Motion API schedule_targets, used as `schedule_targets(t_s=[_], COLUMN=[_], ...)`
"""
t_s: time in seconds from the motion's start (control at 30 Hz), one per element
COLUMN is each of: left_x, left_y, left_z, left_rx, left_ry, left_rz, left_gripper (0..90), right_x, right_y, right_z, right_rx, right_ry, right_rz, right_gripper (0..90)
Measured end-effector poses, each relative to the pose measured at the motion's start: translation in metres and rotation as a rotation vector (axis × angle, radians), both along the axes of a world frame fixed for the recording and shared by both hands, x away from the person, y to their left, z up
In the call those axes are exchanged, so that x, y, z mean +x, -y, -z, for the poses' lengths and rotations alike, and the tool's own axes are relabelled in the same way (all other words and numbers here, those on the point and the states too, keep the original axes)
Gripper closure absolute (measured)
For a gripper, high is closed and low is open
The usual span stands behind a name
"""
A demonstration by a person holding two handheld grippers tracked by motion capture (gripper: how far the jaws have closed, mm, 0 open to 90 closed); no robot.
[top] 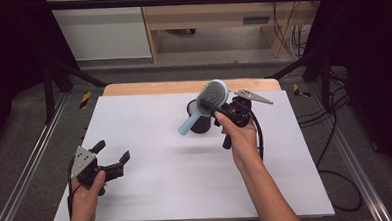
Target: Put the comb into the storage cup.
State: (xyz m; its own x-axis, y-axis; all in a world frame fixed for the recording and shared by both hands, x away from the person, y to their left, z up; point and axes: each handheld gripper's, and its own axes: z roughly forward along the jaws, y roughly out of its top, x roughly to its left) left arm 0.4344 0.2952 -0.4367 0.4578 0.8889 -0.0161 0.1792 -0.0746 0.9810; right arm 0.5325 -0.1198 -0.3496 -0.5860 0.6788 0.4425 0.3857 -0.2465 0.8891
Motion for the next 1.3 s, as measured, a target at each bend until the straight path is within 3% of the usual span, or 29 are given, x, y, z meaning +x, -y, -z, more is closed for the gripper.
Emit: schedule_targets(t_s=[0.23, 0.57, 0.97, 1.3], left_x=[0.0, 0.001, 0.002, 0.002], left_y=[0.002, 0.0, -0.006, -0.006], left_z=[0.001, 0.002, 0.002, 0.002], left_rx=[0.002, -0.005, -0.028, -0.03], left_ry=[0.011, 0.012, 0.007, 0.006], left_rz=[-0.037, -0.034, -0.044, -0.039], left_gripper=[2.2, 1.5, 1.5, 1.7], right_x=[0.01, 0.028, 0.052, 0.059], right_y=[0.002, -0.001, 0.007, 0.013], right_z=[-0.017, -0.032, -0.034, -0.035], right_rx=[0.007, 0.013, 0.026, 0.041], right_ry=[0.008, 0.001, -0.01, -0.01], right_rz=[0.013, 0.031, 0.071, 0.101], right_gripper=[54.1, 54.0, 54.0, 54.0])
